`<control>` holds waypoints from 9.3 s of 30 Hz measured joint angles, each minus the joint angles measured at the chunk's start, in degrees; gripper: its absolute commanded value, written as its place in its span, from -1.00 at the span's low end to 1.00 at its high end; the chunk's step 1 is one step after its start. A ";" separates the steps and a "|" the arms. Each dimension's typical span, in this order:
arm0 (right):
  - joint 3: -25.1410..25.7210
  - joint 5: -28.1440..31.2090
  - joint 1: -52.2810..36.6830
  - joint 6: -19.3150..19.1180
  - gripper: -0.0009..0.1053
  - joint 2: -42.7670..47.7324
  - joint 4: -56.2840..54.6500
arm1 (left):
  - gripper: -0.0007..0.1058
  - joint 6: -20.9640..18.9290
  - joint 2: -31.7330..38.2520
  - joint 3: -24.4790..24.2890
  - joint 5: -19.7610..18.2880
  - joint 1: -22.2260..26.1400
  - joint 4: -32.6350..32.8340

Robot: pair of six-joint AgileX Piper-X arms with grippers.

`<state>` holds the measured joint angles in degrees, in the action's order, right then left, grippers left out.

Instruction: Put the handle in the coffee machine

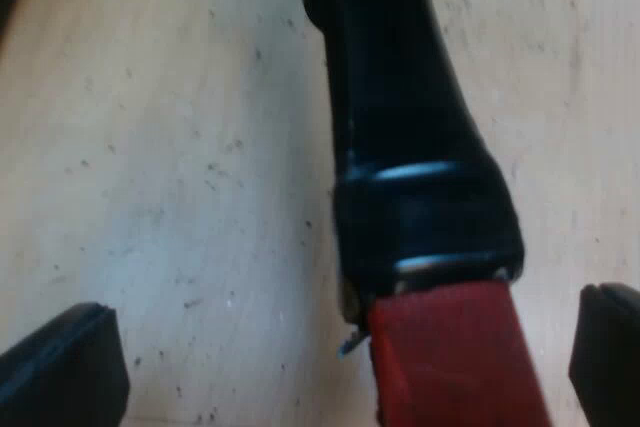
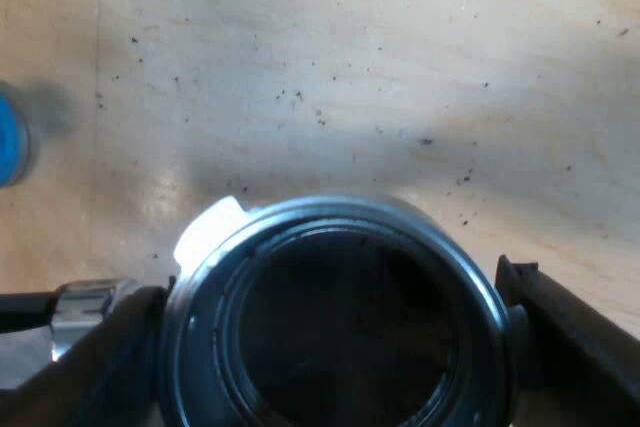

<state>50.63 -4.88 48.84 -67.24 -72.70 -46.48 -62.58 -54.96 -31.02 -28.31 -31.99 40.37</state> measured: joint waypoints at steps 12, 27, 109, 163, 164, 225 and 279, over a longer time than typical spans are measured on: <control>0.00 -0.30 0.00 0.00 -0.98 0.00 0.00 | 0.64 0.00 -0.50 0.00 0.00 0.00 -0.17; 0.00 -0.35 0.00 0.00 -0.98 0.00 0.00 | 0.37 0.00 -0.50 0.00 -1.68 0.00 0.05; 5.27 30.73 16.76 -1.40 0.03 0.07 16.19 | -0.98 8.65 -2.52 -1.48 -12.30 37.95 3.21; 5.32 65.01 20.42 -35.68 0.03 -35.58 89.07 | -0.98 14.92 -25.42 -15.33 -22.82 41.47 -4.97; 5.32 65.59 20.42 -35.75 0.03 -35.58 89.42 | -0.98 14.92 -25.42 -15.33 -23.32 41.47 -4.86; 5.32 71.94 19.75 -36.46 0.03 -35.70 88.53 | -0.98 13.16 -23.15 -19.30 -25.76 39.40 -7.08; 18.47 53.58 5.30 -42.54 -0.39 -52.10 107.16 | -0.98 12.62 -22.98 -22.43 -25.59 39.34 -0.21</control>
<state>69.10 48.70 54.14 -109.79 -124.80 60.68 -49.97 -77.94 -53.44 -53.90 7.36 40.16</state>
